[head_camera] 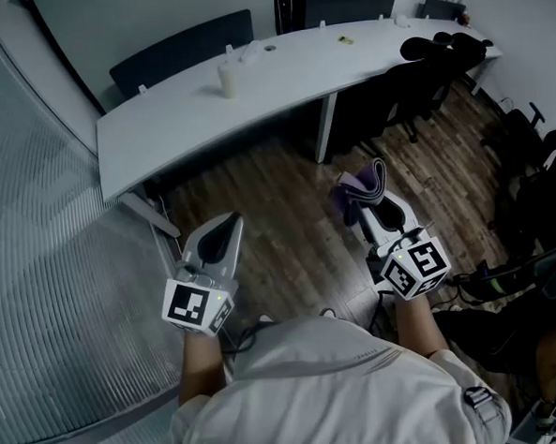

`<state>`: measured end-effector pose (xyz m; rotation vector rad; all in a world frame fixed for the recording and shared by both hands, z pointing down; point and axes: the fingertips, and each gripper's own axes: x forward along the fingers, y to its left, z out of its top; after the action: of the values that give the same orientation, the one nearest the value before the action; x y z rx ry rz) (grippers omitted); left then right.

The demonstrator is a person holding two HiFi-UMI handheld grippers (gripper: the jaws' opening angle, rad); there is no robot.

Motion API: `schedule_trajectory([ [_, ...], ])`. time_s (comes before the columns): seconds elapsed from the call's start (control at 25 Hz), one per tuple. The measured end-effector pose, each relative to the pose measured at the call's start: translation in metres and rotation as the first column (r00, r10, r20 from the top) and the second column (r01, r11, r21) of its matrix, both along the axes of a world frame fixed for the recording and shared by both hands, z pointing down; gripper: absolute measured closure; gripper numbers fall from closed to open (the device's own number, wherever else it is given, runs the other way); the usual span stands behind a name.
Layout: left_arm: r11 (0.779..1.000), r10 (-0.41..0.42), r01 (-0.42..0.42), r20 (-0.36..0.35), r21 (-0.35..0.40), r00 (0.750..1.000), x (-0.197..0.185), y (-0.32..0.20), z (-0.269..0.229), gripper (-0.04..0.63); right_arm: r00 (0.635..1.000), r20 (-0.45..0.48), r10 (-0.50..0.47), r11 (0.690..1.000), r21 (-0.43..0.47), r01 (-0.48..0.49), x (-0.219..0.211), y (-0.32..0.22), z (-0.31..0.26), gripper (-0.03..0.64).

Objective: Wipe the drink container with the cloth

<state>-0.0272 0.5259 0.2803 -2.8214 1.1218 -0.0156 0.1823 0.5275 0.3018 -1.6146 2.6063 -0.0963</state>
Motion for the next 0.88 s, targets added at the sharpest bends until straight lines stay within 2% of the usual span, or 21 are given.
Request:
schedule_trajectory([
  [0.36,1.0,0.006,-0.006,0.002,-0.011,1.0,-0.014,-0.009,0.006,0.591,1.0,-0.006,0.011,0.999,-0.033,-0.011,-0.01,-0.011,0.005,0.515],
  [0.64,1.0,-0.024,0.023,-0.029,-0.01,0.999,-0.056,-0.023,0.002,0.591,1.0,-0.019,0.017,0.999,-0.031,-0.017,-0.04,-0.025,-0.003,0.515],
  [0.88,1.0,-0.023,0.023,-0.037,-0.009,0.999,-0.097,-0.034,0.012,0.591,1.0,-0.024,0.018,0.999,-0.046,-0.019,-0.083,-0.038,0.006,0.515],
])
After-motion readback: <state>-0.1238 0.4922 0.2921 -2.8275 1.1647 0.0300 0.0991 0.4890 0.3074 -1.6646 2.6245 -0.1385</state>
